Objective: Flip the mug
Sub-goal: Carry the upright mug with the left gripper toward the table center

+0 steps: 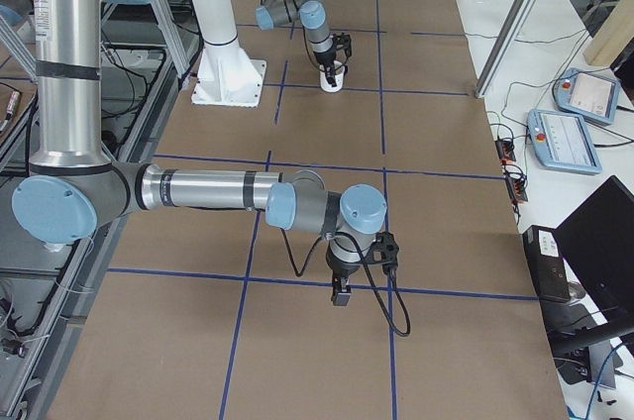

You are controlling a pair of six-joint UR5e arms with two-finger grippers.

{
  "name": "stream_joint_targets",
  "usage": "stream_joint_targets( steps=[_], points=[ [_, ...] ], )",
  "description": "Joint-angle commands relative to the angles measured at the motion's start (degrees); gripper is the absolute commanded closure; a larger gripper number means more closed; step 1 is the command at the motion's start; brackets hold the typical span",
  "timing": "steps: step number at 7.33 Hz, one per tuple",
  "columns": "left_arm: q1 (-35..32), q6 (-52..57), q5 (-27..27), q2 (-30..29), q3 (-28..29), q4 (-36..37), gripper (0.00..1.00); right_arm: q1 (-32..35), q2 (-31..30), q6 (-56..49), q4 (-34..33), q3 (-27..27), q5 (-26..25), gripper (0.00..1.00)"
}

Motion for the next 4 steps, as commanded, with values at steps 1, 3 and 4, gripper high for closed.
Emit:
stream_joint_targets(
  steps=[1,3,4],
  points=[
    [-0.8,4.8,0.0,2.8,-8.5,2.6,0.00,0.0,0.0,0.0,0.0,0.0,0.0,0.00],
    [-6.8,12.8,-6.3,3.5,-21.1,13.3,0.00,0.0,0.0,0.0,0.0,0.0,0.0,0.00],
    [-12.0,18.1,-9.6,3.7,-23.8,14.9,0.00,0.0,0.0,0.0,0.0,0.0,0.0,0.00]
  ],
)
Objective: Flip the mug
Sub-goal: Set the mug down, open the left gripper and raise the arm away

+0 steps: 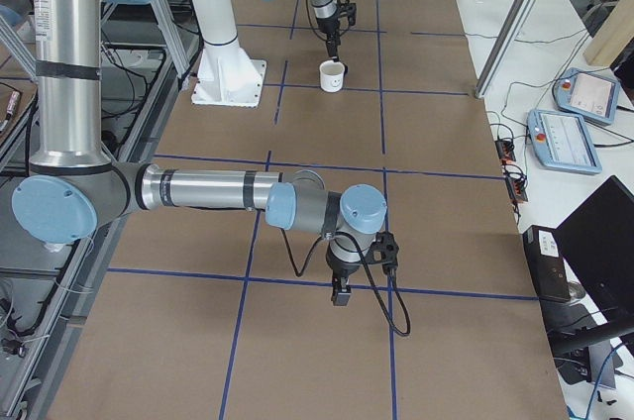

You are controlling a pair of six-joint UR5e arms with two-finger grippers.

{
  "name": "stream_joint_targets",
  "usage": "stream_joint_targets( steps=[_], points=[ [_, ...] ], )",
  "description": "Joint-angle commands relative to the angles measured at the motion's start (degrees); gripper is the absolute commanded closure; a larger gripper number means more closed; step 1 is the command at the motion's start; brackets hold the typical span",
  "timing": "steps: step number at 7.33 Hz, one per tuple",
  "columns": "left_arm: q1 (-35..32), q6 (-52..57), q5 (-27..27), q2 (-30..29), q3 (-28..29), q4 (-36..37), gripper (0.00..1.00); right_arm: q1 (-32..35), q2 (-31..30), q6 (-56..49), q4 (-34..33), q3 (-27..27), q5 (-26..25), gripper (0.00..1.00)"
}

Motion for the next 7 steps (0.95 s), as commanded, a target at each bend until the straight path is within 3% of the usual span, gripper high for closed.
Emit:
stream_joint_targets(
  steps=[1,4,7],
  points=[
    [-10.9,11.5,-7.3,1.8,-6.0,3.8,0.00,0.0,0.0,0.0,0.0,0.0,0.0,0.00],
    [-28.4,32.1,-14.4,9.0,-7.7,3.5,0.00,0.0,0.0,0.0,0.0,0.0,0.0,0.00],
    [-47.0,59.0,-26.9,24.3,-7.8,3.0,0.00,0.0,0.0,0.0,0.0,0.0,0.0,0.00]
  ],
)
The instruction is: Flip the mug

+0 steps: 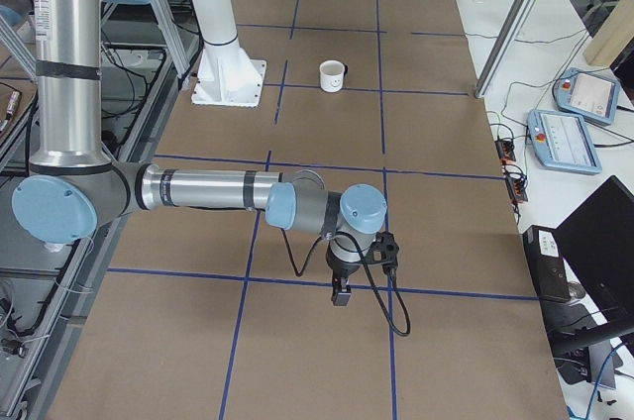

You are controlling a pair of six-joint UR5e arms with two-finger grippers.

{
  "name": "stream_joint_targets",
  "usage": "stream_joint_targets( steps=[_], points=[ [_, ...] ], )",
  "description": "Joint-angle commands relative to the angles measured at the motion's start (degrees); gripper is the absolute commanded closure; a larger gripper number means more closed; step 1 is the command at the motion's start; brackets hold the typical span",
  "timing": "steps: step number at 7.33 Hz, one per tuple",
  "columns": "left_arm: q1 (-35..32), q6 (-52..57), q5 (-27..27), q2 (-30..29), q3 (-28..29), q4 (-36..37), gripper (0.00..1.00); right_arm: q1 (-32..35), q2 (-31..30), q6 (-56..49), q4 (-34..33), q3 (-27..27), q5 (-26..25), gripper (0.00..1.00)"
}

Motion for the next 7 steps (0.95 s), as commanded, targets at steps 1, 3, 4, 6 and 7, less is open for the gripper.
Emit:
stream_joint_targets(
  steps=[1,3,4,6,7],
  points=[
    [-14.3,16.9,-10.9,12.5,1.7,-0.2,0.00,0.0,0.0,0.0,0.0,0.0,0.0,0.00],
    [-17.8,19.1,-13.2,20.2,8.1,0.1,0.00,0.0,0.0,0.0,0.0,0.0,0.0,0.00],
    [-20.7,19.9,-17.7,23.3,10.7,-1.1,0.00,0.0,0.0,0.0,0.0,0.0,0.0,0.00],
    [-23.3,23.9,-20.6,31.7,8.8,-8.5,0.00,0.0,0.0,0.0,0.0,0.0,0.0,0.00],
    [-23.3,23.8,-20.5,31.9,8.9,-10.0,0.00,0.0,0.0,0.0,0.0,0.0,0.0,0.00]
  ],
)
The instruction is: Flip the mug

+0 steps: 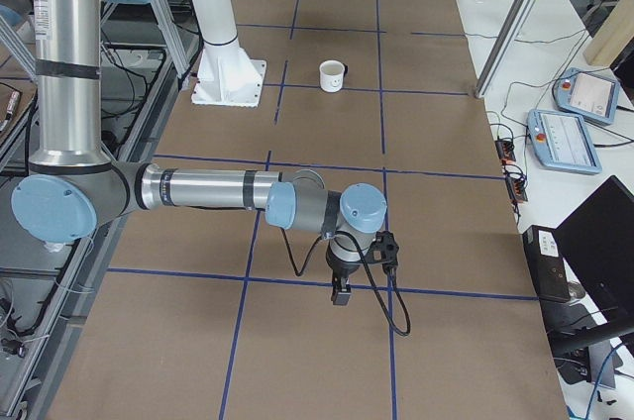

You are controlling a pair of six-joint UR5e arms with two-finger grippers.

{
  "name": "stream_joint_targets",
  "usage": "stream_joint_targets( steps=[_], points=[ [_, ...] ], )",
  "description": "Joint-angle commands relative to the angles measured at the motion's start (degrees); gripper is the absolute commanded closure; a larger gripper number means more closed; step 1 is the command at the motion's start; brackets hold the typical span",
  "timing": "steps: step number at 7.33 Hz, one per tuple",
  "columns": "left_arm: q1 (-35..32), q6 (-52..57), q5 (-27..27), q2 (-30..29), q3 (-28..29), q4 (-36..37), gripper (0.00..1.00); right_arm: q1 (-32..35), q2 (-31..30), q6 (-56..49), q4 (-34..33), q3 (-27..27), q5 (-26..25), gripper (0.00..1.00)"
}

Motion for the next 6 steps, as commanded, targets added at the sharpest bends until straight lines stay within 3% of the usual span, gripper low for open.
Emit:
stream_joint_targets(
  steps=[1,3,5,6],
  points=[
    [-0.6,0.6,-0.8,2.2,-0.3,-3.2,0.00,0.0,0.0,0.0,0.0,0.0,0.0,0.00],
    [-0.6,1.1,-0.9,3.6,0.1,-4.3,0.00,0.0,0.0,0.0,0.0,0.0,0.0,0.00],
    [-0.6,0.9,-0.8,8.3,0.4,-12.4,0.00,0.0,0.0,0.0,0.0,0.0,0.0,0.00],
    [-0.6,0.9,-0.9,8.7,0.7,-13.2,0.00,0.0,0.0,0.0,0.0,0.0,0.0,0.00]
  ],
)
